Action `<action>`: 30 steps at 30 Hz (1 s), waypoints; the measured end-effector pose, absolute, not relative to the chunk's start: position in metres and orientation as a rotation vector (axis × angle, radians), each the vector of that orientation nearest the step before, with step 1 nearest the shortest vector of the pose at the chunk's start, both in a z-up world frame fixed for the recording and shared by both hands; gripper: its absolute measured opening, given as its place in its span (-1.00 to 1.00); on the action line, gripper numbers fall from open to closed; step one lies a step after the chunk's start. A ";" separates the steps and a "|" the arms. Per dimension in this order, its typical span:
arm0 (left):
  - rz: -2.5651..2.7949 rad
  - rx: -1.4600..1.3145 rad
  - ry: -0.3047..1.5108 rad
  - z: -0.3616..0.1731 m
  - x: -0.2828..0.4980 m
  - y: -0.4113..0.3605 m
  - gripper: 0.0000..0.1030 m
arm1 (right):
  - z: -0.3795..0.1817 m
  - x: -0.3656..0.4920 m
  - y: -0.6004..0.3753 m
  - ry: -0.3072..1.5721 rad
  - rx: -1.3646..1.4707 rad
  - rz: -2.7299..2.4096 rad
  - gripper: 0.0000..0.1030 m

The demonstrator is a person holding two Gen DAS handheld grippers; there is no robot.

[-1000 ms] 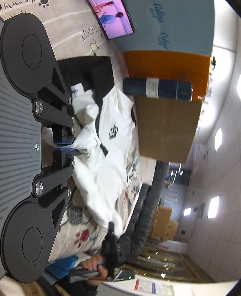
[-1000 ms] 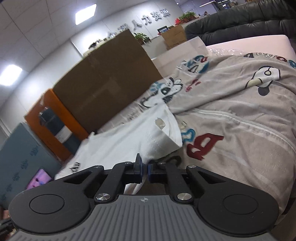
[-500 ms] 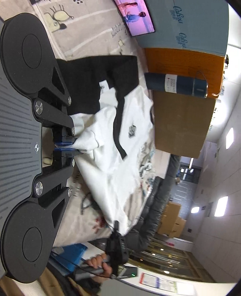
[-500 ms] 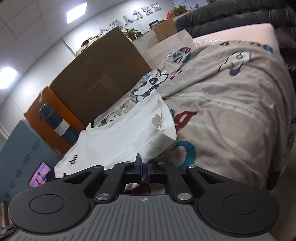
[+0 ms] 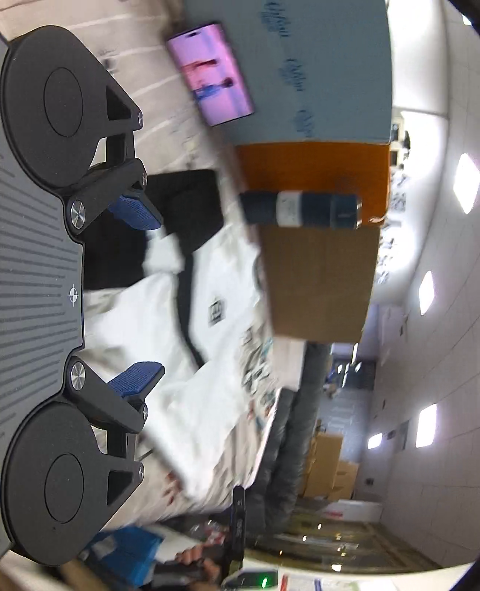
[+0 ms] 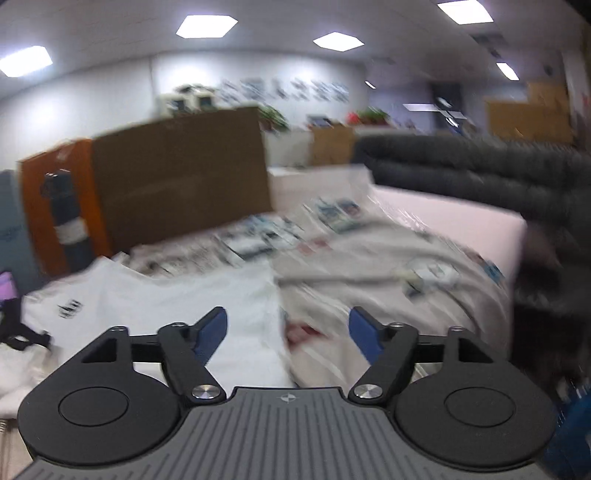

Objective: Fold clothes

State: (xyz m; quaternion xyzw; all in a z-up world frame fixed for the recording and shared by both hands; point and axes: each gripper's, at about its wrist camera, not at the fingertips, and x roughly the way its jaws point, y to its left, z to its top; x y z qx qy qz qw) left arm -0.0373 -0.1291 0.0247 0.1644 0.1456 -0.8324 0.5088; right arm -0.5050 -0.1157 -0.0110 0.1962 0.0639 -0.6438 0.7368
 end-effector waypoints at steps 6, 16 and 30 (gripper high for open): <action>-1.972 0.455 0.466 0.011 -0.060 -0.196 0.52 | -0.008 -0.439 -0.173 0.142 0.514 -0.904 0.58; -1.926 0.612 0.396 -0.021 -0.086 -0.208 -0.89 | -0.035 -0.362 -0.215 0.348 0.530 -0.656 -0.43; -1.828 0.594 0.296 -0.007 -0.092 -0.213 -0.46 | -0.039 -0.357 -0.222 0.452 0.420 -0.750 -0.39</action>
